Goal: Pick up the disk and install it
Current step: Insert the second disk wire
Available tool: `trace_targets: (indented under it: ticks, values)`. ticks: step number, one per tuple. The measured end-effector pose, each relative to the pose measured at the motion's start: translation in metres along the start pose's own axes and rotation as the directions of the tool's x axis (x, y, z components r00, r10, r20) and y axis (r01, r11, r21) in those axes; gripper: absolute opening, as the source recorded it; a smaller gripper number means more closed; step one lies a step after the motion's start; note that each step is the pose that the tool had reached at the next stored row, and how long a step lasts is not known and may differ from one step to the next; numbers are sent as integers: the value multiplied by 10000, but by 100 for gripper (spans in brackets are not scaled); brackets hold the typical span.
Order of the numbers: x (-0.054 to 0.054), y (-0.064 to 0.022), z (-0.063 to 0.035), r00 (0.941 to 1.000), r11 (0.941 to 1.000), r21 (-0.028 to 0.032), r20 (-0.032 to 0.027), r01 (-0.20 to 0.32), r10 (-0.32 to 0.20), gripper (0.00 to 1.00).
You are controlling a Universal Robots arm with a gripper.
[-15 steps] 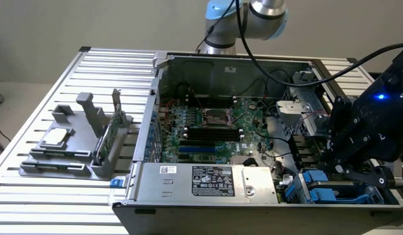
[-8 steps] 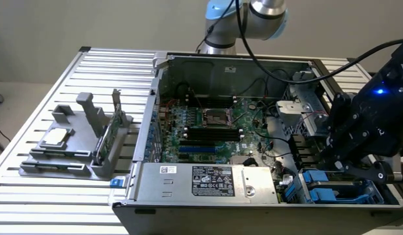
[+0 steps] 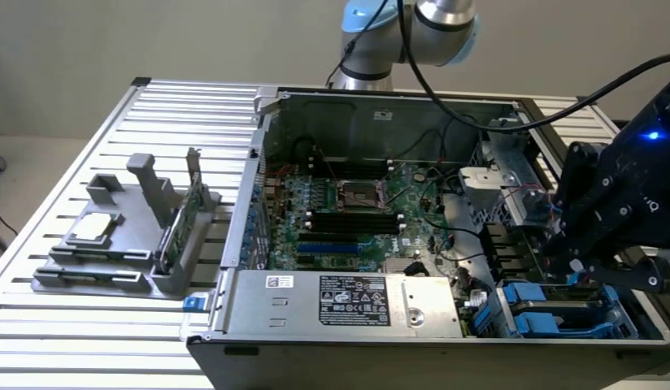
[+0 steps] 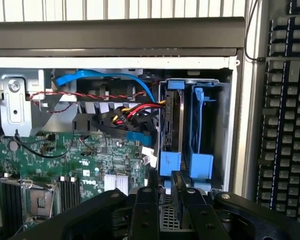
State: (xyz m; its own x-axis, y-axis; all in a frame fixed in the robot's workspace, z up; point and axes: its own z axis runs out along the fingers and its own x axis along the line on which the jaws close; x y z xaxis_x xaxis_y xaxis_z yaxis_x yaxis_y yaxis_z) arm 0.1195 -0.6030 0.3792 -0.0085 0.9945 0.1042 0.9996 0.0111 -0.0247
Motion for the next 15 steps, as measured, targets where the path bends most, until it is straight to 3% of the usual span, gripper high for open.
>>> trace_targets:
  ticks: [15]
  values:
    - [110,117,7,10000,10000,2,7,23,-23,25]
